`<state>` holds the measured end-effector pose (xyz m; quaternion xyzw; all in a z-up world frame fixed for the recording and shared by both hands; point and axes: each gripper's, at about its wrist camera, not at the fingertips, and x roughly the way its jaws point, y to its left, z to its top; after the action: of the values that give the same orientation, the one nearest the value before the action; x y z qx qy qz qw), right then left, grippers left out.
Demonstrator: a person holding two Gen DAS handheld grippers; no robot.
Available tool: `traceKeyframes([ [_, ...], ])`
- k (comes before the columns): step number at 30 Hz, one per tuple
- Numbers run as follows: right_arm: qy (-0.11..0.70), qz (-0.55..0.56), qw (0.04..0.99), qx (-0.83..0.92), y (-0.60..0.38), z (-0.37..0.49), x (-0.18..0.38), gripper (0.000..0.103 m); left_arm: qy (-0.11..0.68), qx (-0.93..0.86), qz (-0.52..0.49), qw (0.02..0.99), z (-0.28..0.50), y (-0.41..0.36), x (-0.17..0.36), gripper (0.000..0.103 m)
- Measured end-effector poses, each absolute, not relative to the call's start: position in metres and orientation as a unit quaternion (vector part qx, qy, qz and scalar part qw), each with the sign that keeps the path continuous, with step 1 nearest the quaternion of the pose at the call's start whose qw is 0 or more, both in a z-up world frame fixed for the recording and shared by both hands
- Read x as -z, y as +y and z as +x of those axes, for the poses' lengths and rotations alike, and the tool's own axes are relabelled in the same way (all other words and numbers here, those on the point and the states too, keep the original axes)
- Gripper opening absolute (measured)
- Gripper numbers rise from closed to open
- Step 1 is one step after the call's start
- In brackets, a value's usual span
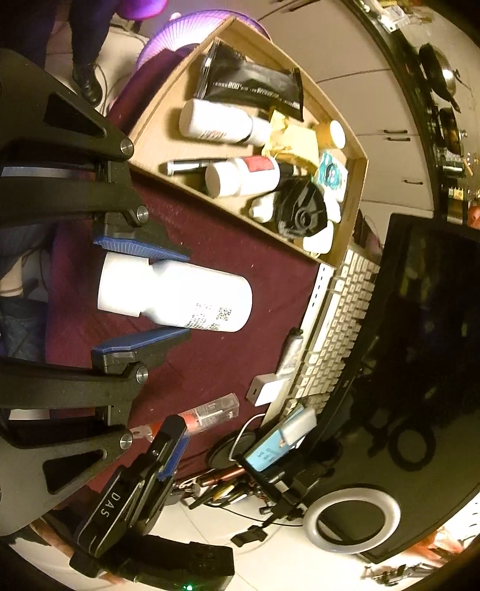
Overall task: Organize objects
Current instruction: 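Lift the white bottle upright with the left tool, then carry the white bottle and candle package over the tray with both tools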
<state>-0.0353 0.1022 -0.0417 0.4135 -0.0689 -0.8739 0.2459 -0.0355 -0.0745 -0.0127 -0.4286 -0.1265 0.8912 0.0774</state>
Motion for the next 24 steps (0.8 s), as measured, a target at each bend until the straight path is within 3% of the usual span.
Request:
traceKeyframes([
  [24, -0.064, 0.416, 0.262, 0.869, 0.087, -0.048, 0.043, 0.027, -0.138, -0.893, -0.423, 0.069, -0.045, -0.091, 0.003, 0.036],
])
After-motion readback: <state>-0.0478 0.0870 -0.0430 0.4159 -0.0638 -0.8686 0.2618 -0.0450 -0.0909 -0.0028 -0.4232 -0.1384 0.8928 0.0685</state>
